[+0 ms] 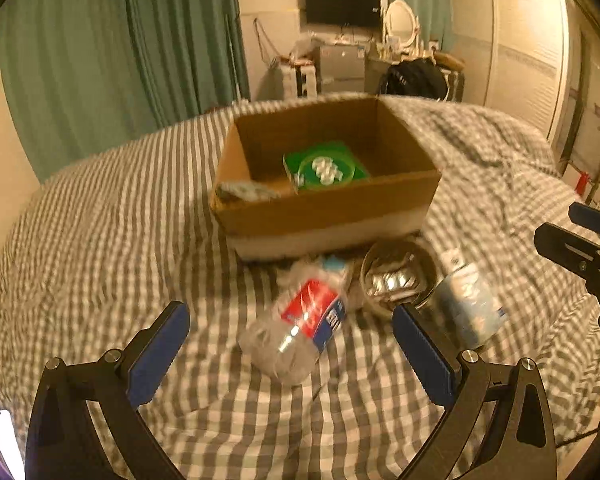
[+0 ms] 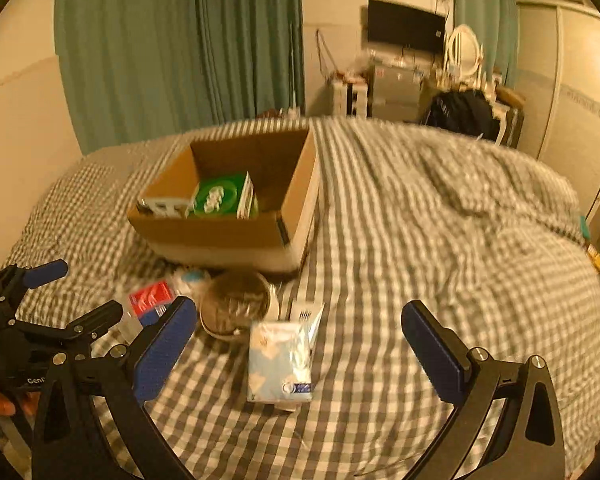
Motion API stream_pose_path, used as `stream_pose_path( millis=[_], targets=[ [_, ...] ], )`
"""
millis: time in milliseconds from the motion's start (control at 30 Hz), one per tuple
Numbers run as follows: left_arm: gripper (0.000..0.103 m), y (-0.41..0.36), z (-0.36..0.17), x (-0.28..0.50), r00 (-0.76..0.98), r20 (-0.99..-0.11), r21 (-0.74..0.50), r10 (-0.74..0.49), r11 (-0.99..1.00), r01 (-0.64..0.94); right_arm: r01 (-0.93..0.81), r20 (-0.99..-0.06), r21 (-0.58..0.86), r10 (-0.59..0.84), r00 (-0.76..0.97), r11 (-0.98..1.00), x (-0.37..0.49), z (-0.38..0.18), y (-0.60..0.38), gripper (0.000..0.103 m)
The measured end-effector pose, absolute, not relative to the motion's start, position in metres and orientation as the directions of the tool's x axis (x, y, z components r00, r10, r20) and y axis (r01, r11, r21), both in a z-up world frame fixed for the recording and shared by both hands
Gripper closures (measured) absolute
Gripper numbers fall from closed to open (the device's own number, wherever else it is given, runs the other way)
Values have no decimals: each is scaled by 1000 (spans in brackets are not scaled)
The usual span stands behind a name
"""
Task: Organize objects
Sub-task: 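Grasp the blue floral tissue pack with the right tool while the left tool grasps the clear water bottle, then lift both items over the cardboard box and release them inside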
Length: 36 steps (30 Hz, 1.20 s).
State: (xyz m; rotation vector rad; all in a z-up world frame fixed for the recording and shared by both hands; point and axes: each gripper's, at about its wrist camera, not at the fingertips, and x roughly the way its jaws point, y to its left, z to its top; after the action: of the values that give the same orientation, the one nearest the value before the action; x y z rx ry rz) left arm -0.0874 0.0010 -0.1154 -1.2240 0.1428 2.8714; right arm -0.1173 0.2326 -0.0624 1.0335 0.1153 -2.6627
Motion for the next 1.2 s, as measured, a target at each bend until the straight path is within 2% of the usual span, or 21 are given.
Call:
stream_pose_path(
  millis=[333,433,533,700,733,767,800,867,967,1200],
  targets=[
    [0,-6,-170,-122,-556,-831,42,-17,-999,-32,319,-796,28,-214,-566,-947,-153,-136,212,0],
    [0,-8,-183,-132,-508,-860,49,-50,-999,14,312,-820,37,-208,-534,-949,-159,-148,212,3],
    [0,-5,-193,-136,-483,-875,18,-15,-1000,-2,307,-836,49,-207,-508,-951,-164,-158,213,11],
    [0,0,-205,-142,-451,-892,10,-7,-1000,-5,304,-862,45,-191,-470,-952,-170,-167,213,38],
    [1,-1,-207,-142,-444,-896,6,-5,-1000,-1,303,-865,40,-184,-466,-952,-171,-168,213,41],
    [4,-2,-209,-142,-436,-900,4,-6,-1000,5,302,-867,37,-181,-465,-952,-171,-168,213,50],
    [5,-2,-210,-143,-430,-903,5,-8,-1000,8,300,-867,37,-180,-465,-953,-171,-168,214,51],
    [17,-5,-211,-142,-418,-908,0,-8,-1000,21,293,-866,47,-185,-464,-955,-171,-166,216,51],
    [20,-11,-210,-138,-415,-909,-48,31,-998,30,292,-865,43,-182,-468,-955,-168,-163,217,52],
    [30,-7,-192,-111,-435,-898,-65,66,-998,-18,298,-840,38,-192,-507,-954,-153,-141,215,52]
  ],
)
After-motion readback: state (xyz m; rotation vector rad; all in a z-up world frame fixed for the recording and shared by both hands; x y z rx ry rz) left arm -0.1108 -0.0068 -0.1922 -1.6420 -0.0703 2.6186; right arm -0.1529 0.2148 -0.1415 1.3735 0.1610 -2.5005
